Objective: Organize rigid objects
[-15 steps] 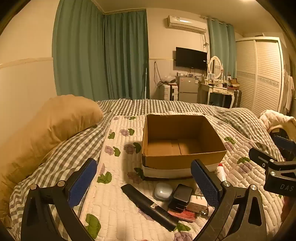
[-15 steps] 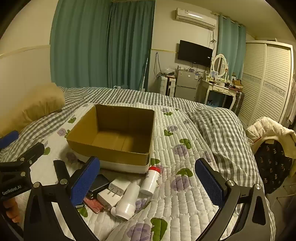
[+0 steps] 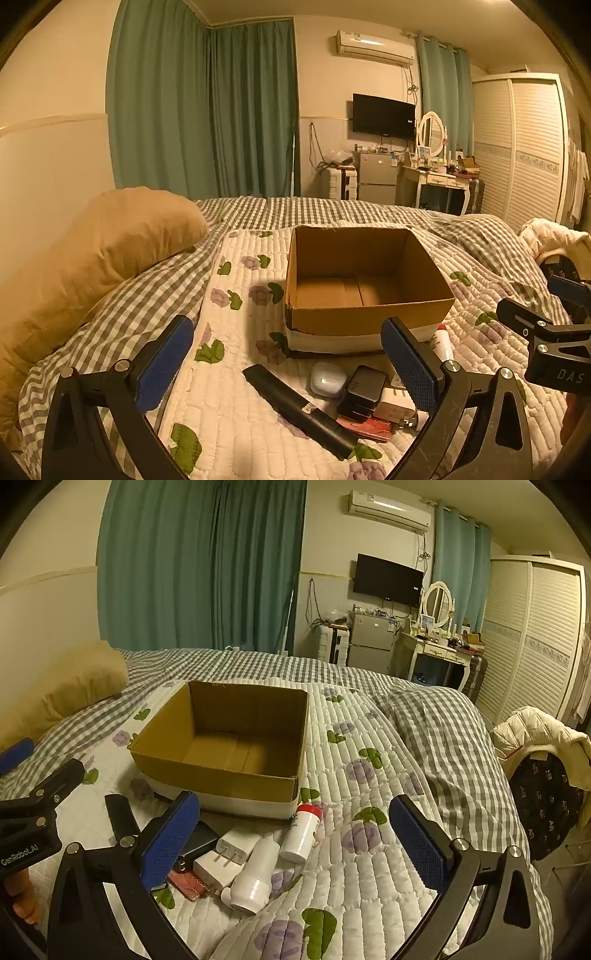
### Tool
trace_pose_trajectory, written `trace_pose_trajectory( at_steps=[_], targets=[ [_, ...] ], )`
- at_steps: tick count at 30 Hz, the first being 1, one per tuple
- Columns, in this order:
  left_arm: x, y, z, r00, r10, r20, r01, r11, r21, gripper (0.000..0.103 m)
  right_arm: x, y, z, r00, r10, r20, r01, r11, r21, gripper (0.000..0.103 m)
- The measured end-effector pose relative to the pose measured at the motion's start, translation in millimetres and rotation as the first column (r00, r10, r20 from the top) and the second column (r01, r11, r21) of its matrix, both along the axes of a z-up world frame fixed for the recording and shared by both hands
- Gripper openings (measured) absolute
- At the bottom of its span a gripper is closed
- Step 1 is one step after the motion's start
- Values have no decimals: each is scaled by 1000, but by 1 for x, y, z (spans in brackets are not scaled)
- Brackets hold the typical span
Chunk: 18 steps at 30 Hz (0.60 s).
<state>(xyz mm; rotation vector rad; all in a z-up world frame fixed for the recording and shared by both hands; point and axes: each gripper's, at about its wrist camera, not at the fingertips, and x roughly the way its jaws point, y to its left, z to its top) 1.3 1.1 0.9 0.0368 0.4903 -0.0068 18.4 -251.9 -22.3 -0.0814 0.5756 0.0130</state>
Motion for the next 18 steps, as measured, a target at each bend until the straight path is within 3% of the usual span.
trace_pose_trajectory(
  at_steps=[18],
  targets=[
    [-1, 3, -6, 1000, 12, -6, -12, 1000, -4, 103, 1, 4, -3, 999, -1, -33, 1, 1000, 4, 103]
  ],
)
